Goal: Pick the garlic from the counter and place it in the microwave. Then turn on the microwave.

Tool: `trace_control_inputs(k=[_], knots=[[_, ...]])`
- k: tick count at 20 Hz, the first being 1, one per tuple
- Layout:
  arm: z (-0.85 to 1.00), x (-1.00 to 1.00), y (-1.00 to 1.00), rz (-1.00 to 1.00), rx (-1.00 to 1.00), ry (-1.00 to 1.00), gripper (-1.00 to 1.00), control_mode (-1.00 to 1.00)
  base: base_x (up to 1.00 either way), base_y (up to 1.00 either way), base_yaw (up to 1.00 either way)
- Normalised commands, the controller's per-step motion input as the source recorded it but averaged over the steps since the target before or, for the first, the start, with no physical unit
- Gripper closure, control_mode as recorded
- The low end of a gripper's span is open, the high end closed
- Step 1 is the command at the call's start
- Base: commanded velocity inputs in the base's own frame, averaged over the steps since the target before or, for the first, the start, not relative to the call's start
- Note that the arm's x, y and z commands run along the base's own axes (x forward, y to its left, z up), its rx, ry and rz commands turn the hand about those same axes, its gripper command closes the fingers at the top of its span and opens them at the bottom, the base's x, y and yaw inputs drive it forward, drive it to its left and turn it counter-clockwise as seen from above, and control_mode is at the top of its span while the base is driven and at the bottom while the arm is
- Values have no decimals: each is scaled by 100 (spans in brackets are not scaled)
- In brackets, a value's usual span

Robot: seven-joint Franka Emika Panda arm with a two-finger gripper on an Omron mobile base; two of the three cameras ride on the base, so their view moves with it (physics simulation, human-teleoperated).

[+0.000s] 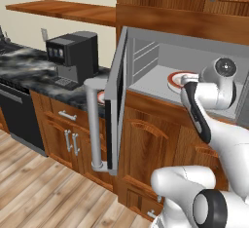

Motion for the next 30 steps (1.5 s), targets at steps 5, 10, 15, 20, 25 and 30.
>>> trace_control_inputs(k=[5,10,15,20,25,30], knots=[[-8,23,-4,0,1,7,100,-100,0,0,0],[-15,28,-4,0,0,5,100,-100,0,0,0],[-15,28,-5,0,0,3,100,-100,0,0,0],[-14,18,-8,0,0,0,100,-100,0,0,0],[-14,18,-8,0,0,0,100,-100,0,0,0],[-13,26,-6,0,0,0,100,-100,0,0,0]])
